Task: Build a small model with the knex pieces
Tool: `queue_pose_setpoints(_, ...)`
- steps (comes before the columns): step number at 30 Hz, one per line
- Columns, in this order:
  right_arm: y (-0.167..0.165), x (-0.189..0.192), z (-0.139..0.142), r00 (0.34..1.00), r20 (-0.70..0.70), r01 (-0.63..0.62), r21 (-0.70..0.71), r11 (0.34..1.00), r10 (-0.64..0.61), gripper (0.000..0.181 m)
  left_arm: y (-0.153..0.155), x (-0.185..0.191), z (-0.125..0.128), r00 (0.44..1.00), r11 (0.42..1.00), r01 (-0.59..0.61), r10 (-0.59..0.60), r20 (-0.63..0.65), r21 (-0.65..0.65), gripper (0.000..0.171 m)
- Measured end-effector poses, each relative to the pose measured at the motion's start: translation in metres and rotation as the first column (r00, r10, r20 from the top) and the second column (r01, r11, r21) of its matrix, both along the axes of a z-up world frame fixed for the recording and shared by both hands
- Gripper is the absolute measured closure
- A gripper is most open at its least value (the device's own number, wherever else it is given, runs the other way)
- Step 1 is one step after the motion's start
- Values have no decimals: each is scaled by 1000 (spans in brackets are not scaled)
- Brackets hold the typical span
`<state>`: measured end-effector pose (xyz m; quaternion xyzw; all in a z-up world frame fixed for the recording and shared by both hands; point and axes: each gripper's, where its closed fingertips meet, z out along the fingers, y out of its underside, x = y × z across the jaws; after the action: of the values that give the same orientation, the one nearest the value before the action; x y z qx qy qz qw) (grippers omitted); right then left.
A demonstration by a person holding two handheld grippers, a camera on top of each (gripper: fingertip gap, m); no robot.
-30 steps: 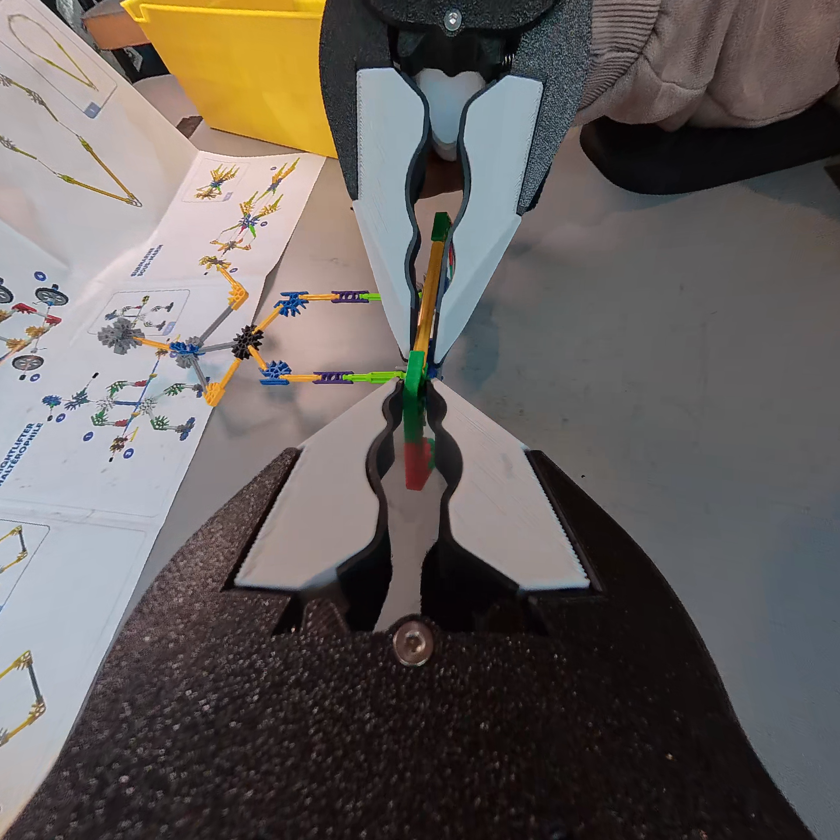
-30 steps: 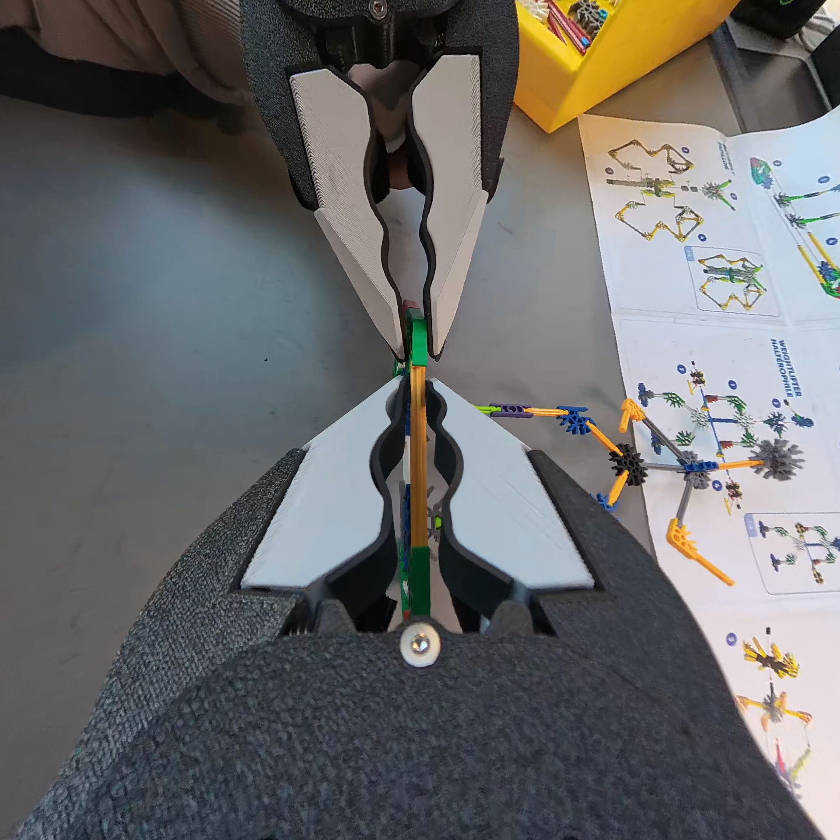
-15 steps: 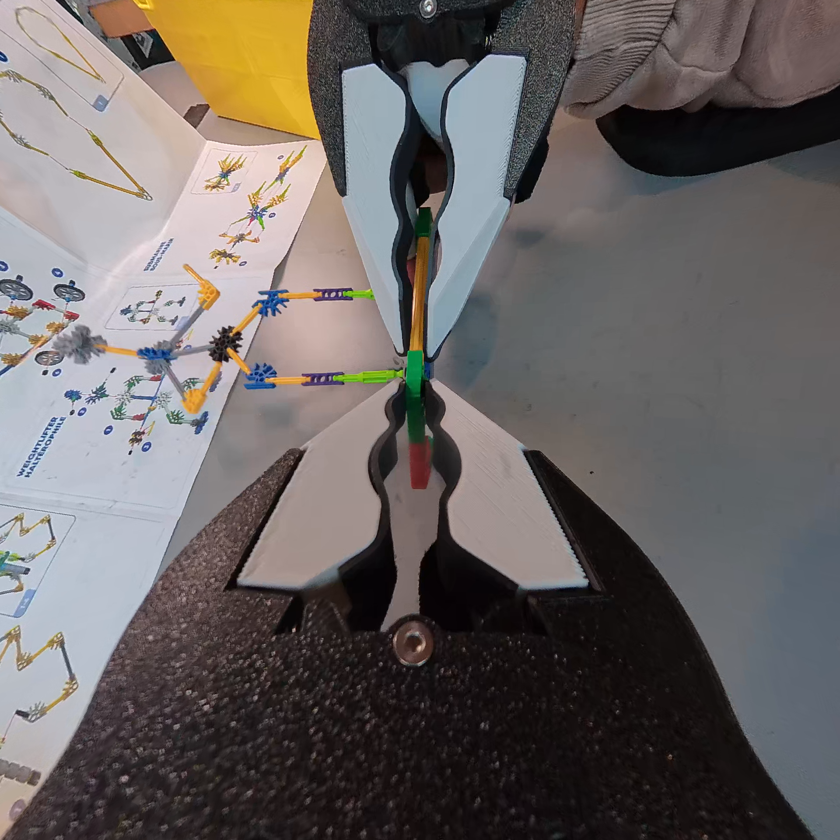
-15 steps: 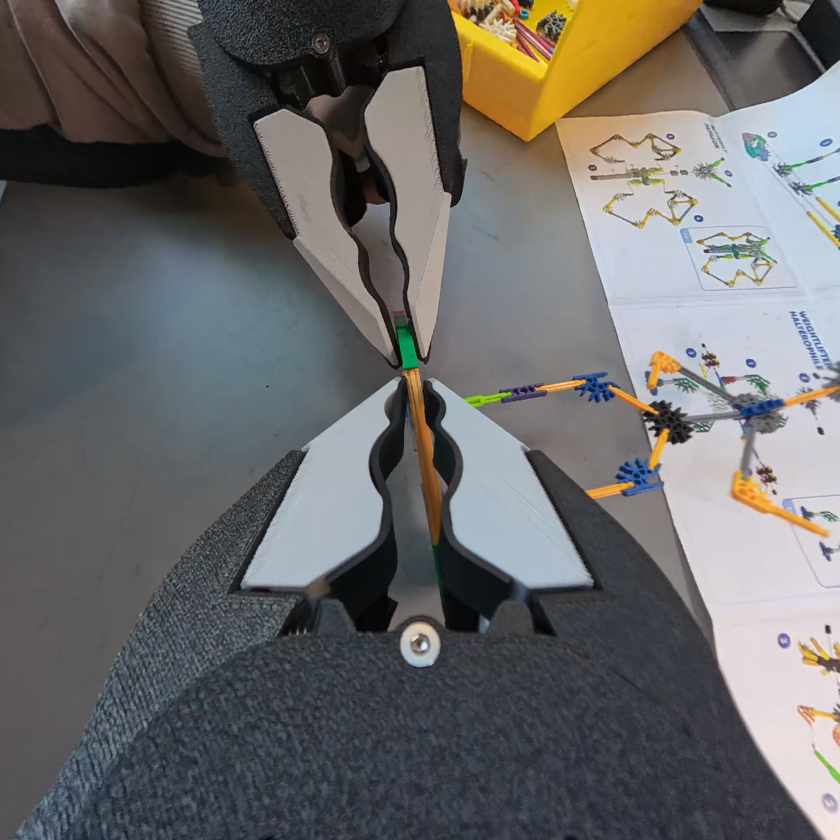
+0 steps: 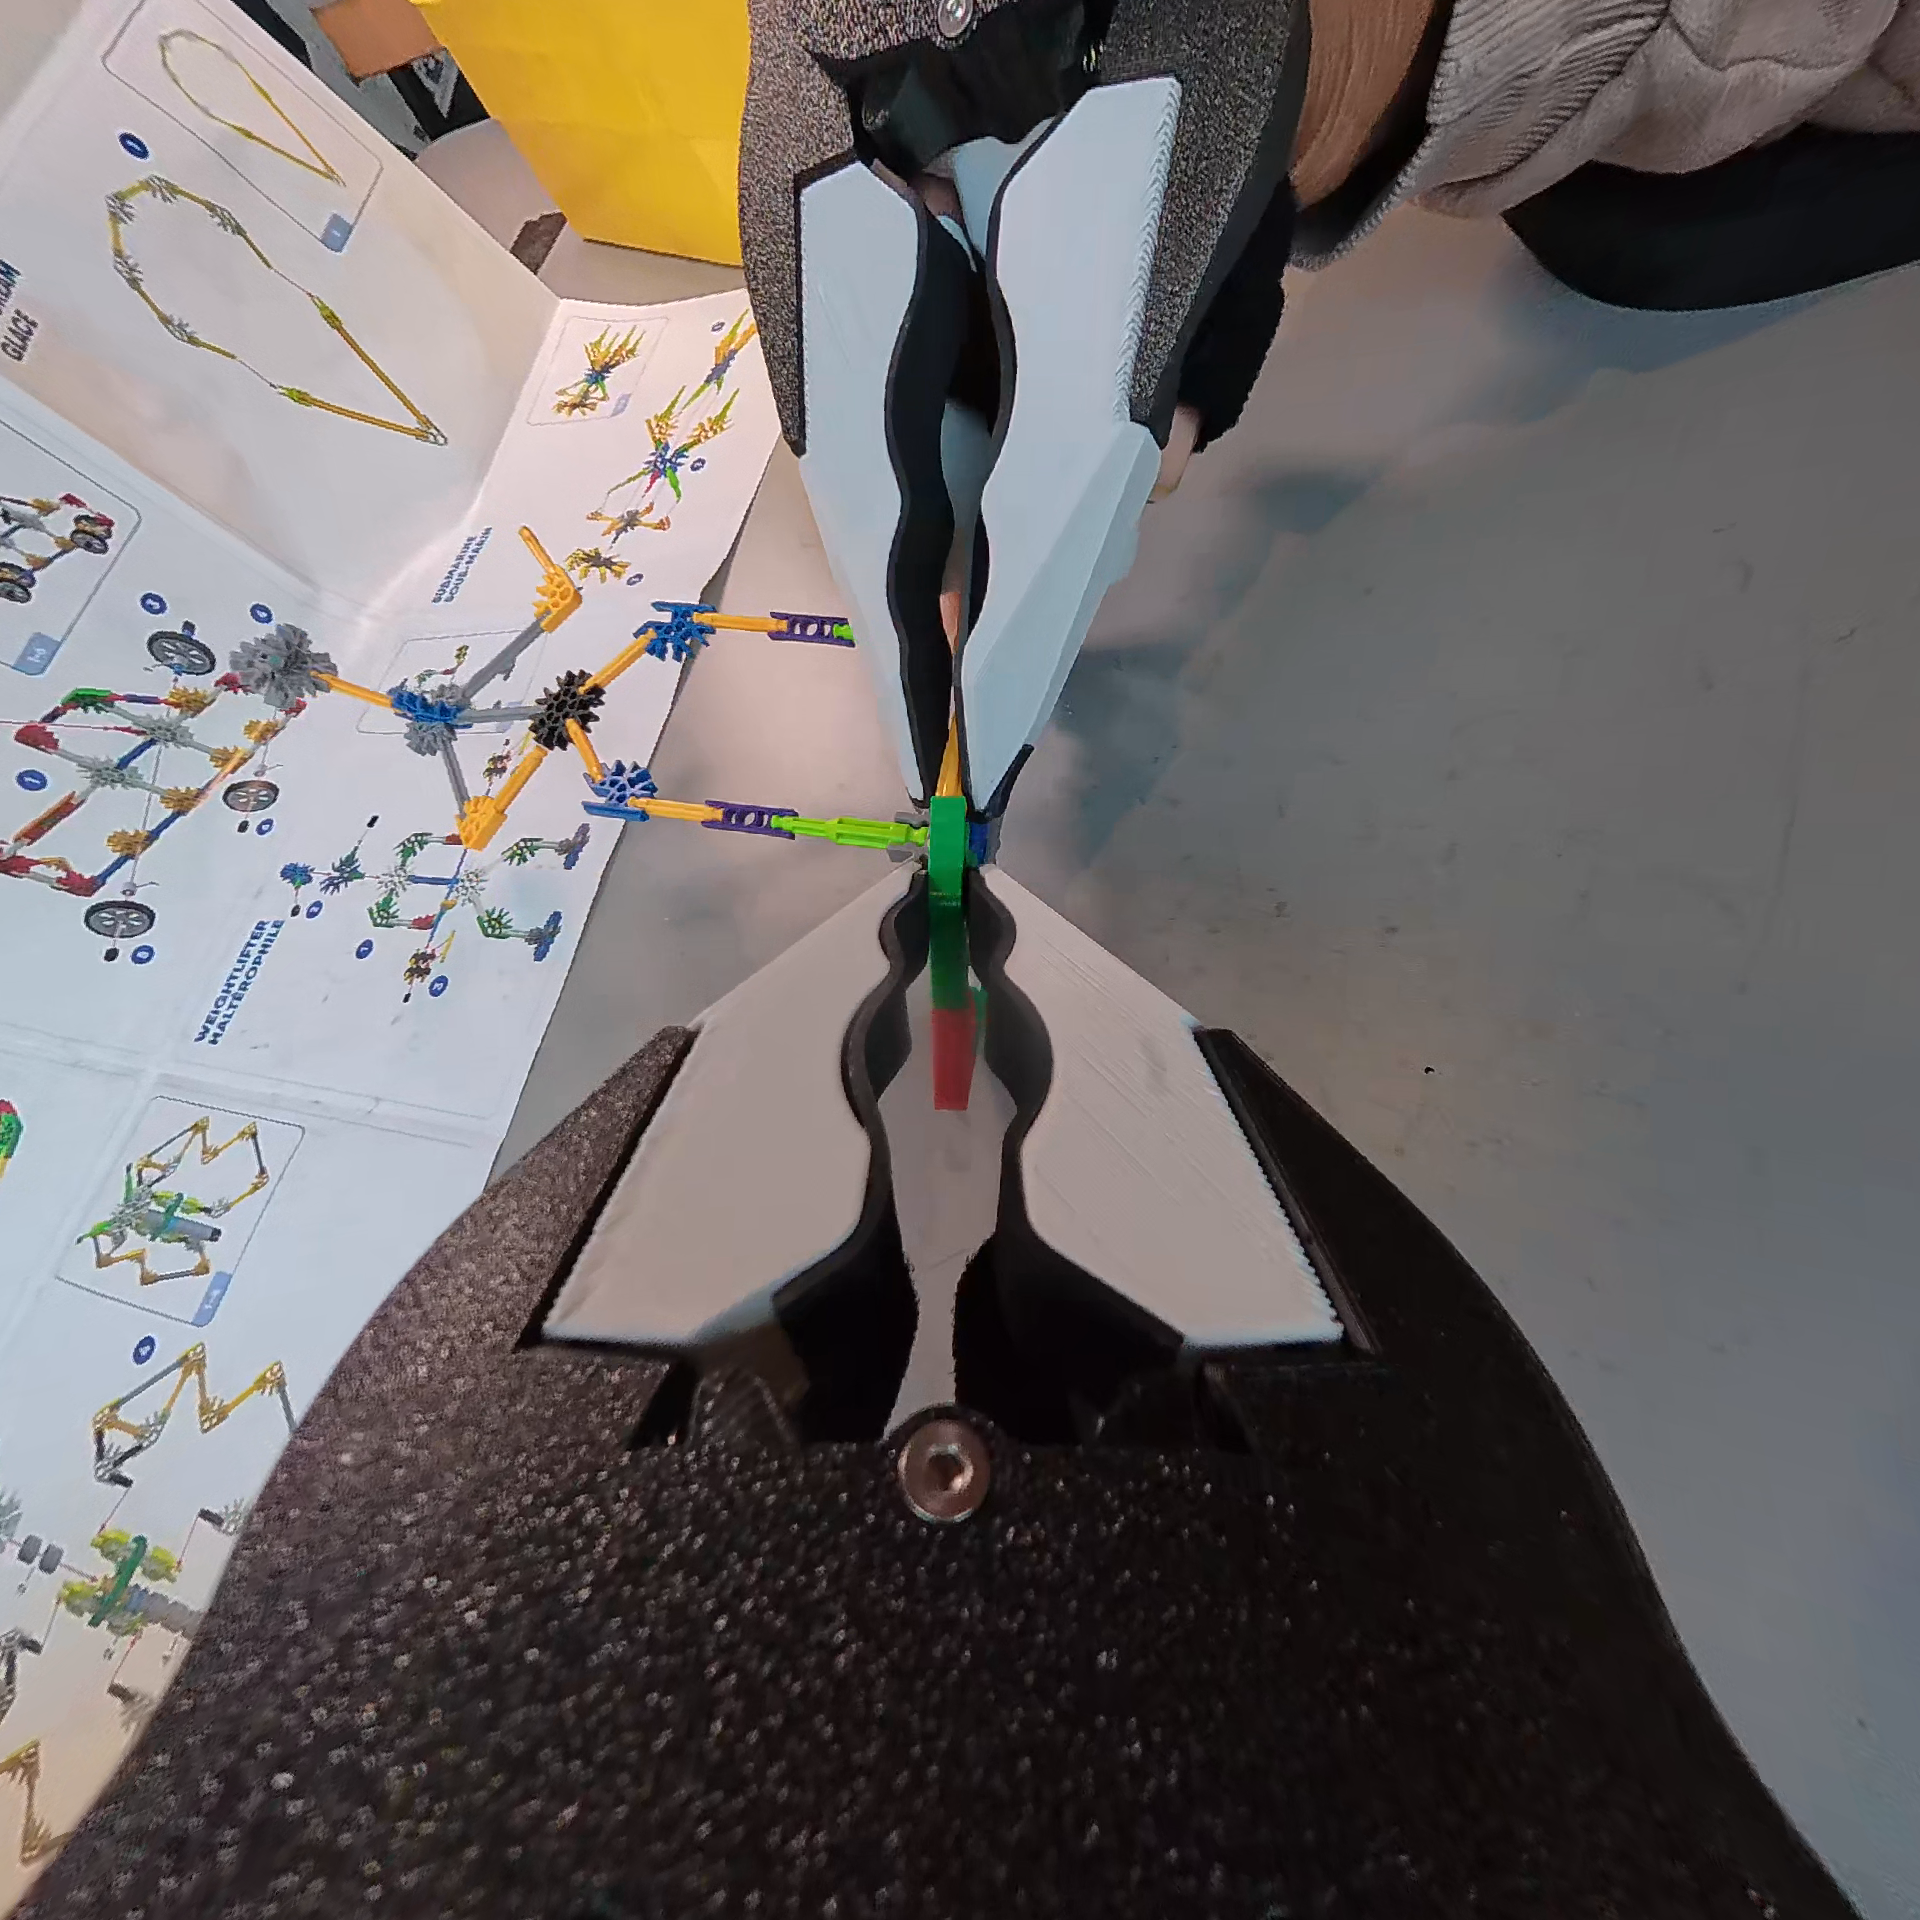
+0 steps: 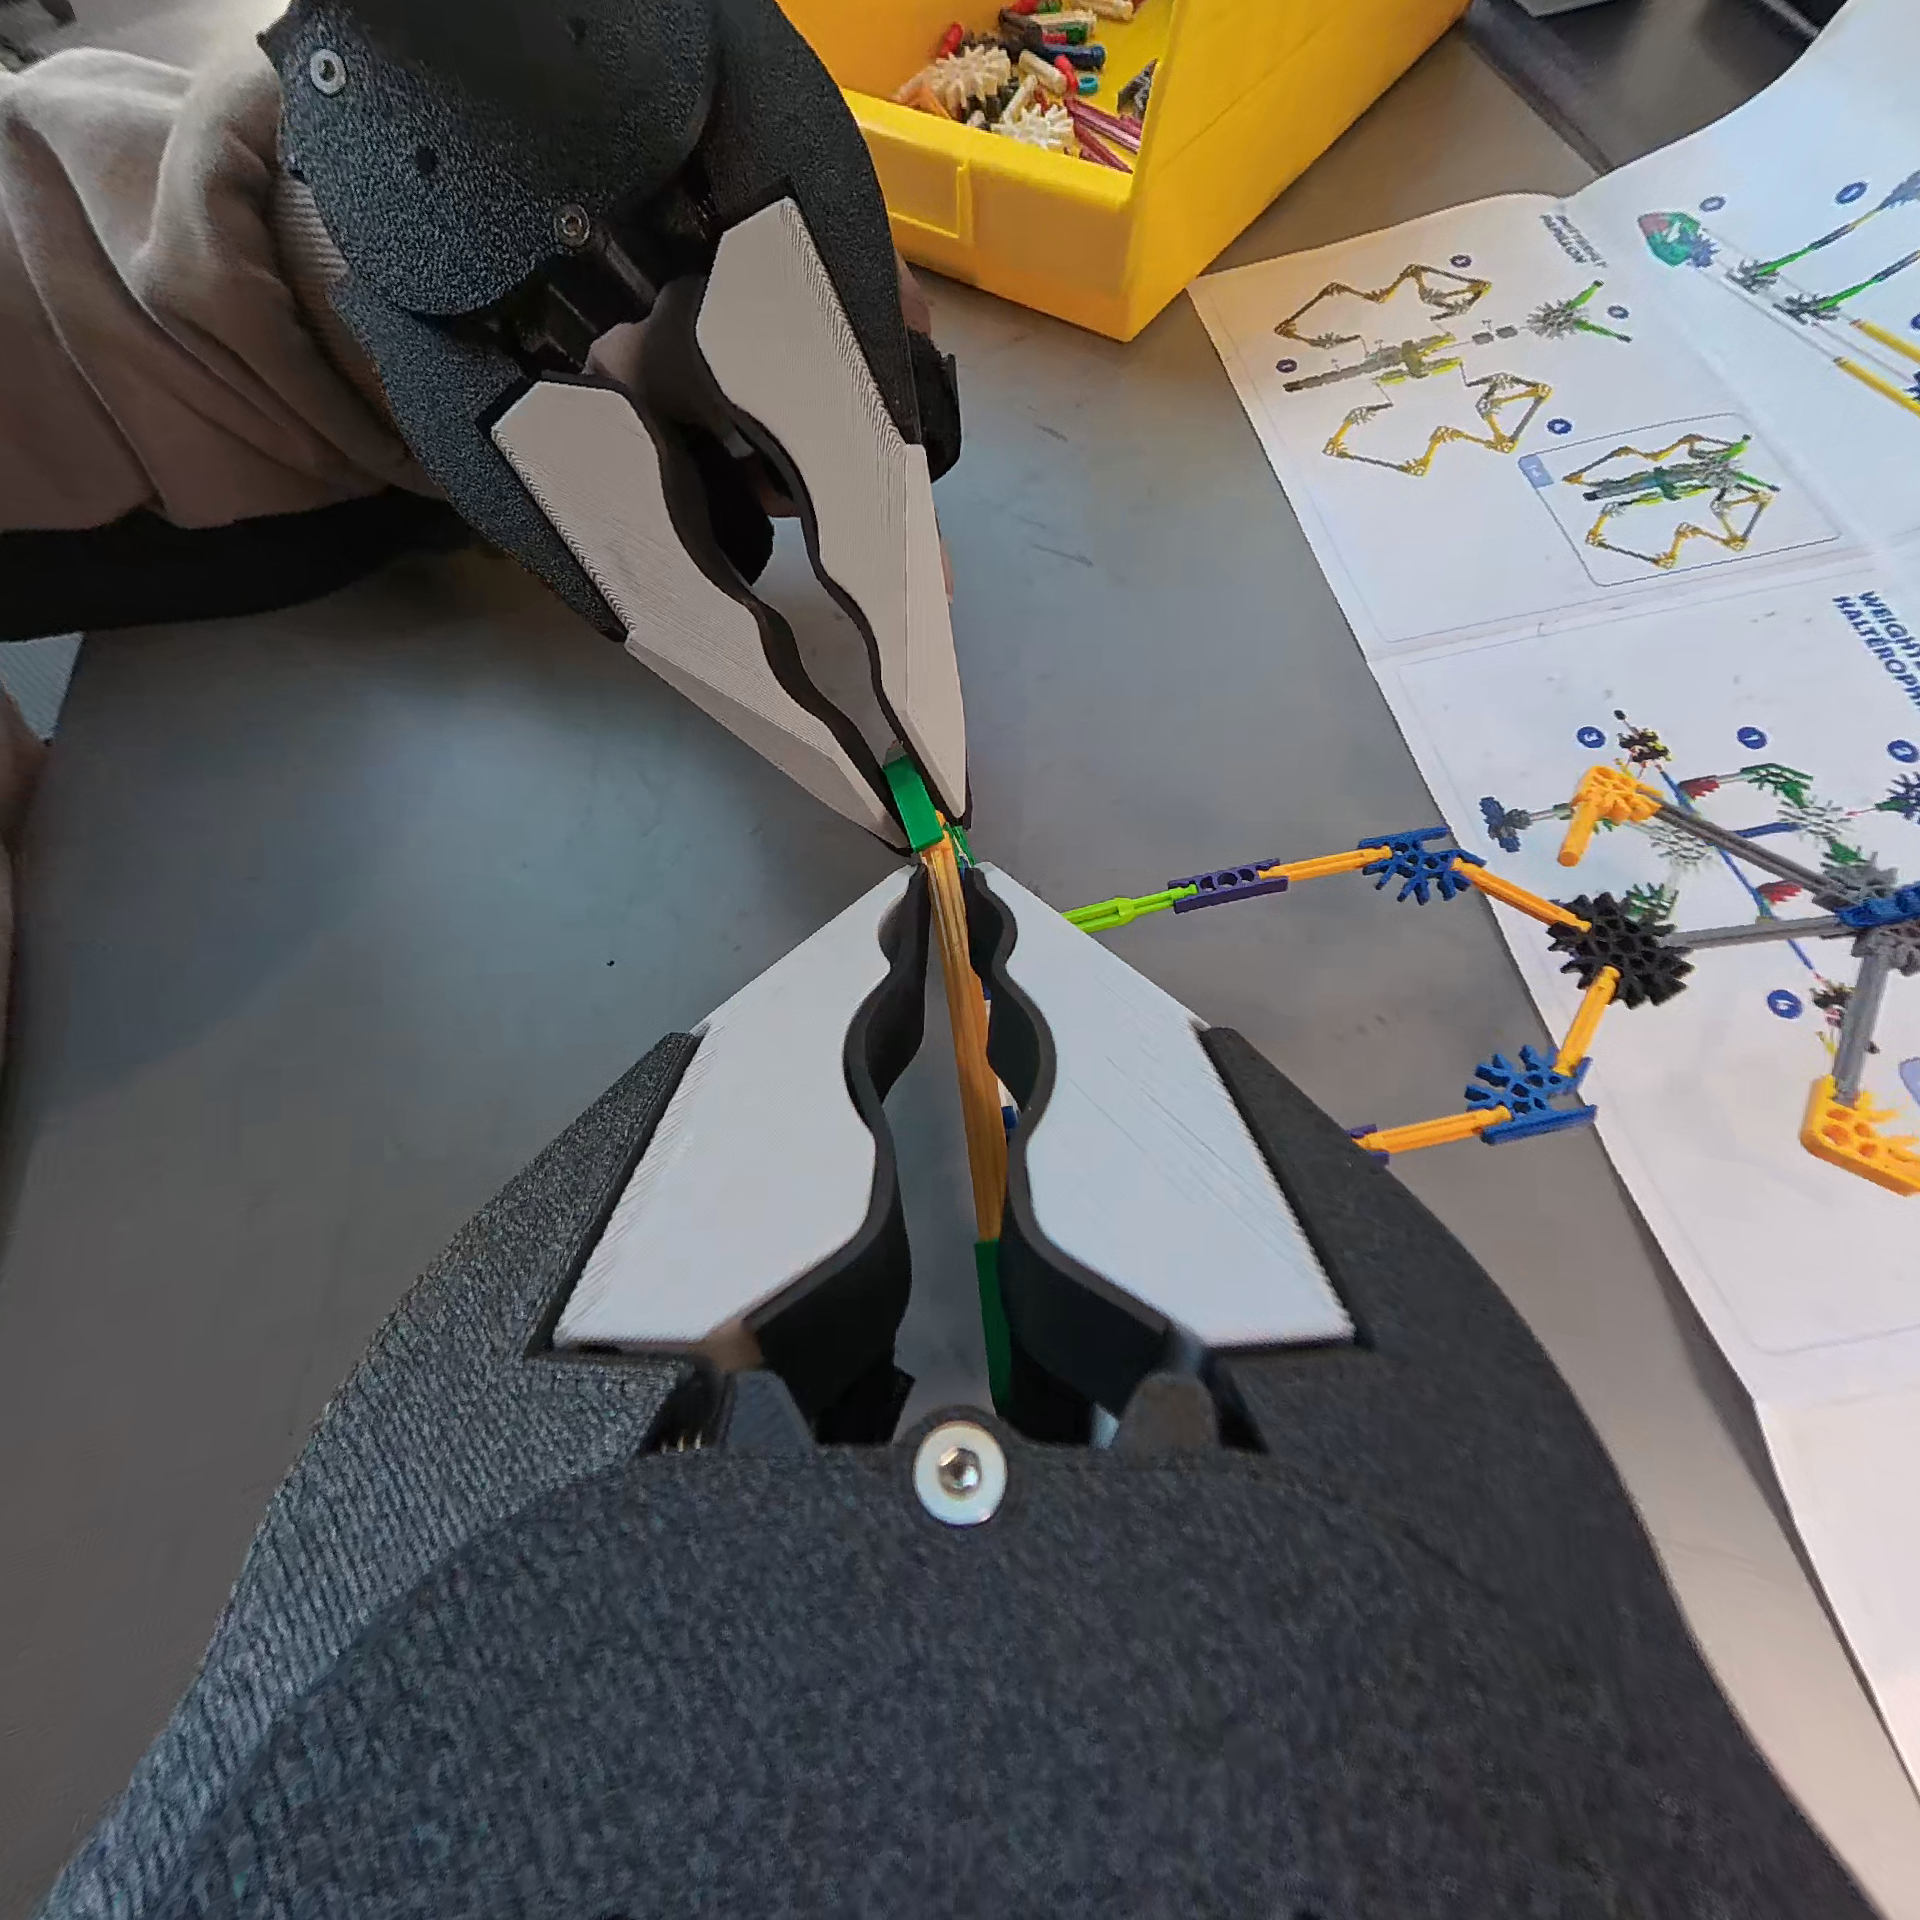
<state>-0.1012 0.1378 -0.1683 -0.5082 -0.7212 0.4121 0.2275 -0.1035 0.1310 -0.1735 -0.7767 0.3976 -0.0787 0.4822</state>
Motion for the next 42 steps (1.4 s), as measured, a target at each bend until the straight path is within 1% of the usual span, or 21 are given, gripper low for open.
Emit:
queue_pose_setpoints(6,5,-4,0,998,5,62,-9,998,-62,177,5,-5,0,999,999,-45,45,-8,6,166)
queue_pose_setpoints(10,8,-6,0,994,16,104,-21,994,-104,177,9,-8,-1,995,996,-92,92,-35,13,165)
queue_pose_setpoints(13,12,-8,-1,990,17,137,-14,990,-137,177,14,-11,-1,985,988,-146,149,-86,42,165)
queue_pose_setpoints(16,18,-10,0,985,10,174,11,985,-174,177,20,-15,-1,964,969,-239,244,-105,62,163)
queue_pose_setpoints(18,21,-11,0,982,9,190,17,982,-190,177,24,-17,-1,945,949,-309,313,-92,57,163)
queue_pose_setpoints(20,22,-12,0,980,1,201,27,979,-201,177,25,-18,0,937,939,-339,342,-75,56,163)
queue_pose_setpoints(24,23,-13,-1,979,-10,206,53,977,-205,177,26,-18,-1,932,932,-361,362,-15,12,164)
queue_pose_setpoints(27,25,-14,0,977,-22,214,62,975,-213,177,27,-18,0,923,926,-375,377,80,-44,164)
queue_pose_setpoints(28,25,-14,0,976,-24,216,63,974,-215,177,27,-17,0,918,925,-374,379,116,-67,164)
queue_pose_setpoints(29,43,-15,1,948,-43,317,95,944,-314,178,24,-10,0,923,937,-333,347,165,-106,164)
queue_pose_setpoints(30,69,-12,8,927,-89,373,153,915,-363,177,16,8,1,928,955,-247,282,244,-165,167)
queue_pose_setpoints(31,76,-7,18,926,-75,373,24,928,-370,178,11,24,1,925,962,-196,246,291,-192,167)
queue_pose_setpoints(32,71,-1,20,945,-70,323,58,944,-319,177,12,26,2,942,967,-206,238,238,-150,167)
queue_pose_setpoints(33,59,2,18,960,-93,276,152,949,-264,177,15,19,6,960,971,-229,238,149,-72,167)
queue_pose_setpoints(34,44,1,17,969,-99,243,181,953,-228,176,16,15,9,966,973,-229,232,111,-37,167)
queue_pose_setpoints(35,41,0,18,970,-108,239,217,947,-220,176,16,13,8,969,975,-215,219,115,-49,167)
queue_pose_setpoints(36,42,-1,22,967,-122,245,206,947,-224,176,14,12,5,972,980,-191,198,129,-60,167)
queue_pose_setpoints(37,44,-2,25,965,-127,250,162,955,-231,176,13,10,6,972,983,-173,180,150,-61,167)
queue_pose_setpoints(39,43,-1,24,967,-139,230,129,965,-212,176,12,9,14,974,988,-145,151,170,-45,167)
queue_pose_setpoints(41,39,-2,24,972,-149,205,138,969,-184,174,12,6,10,980,989,-142,145,136,-33,166)
queue_pose_setpoints(42,37,-3,28,969,-181,195,145,970,-168,172,11,6,5,983,990,-134,138,121,-40,166)
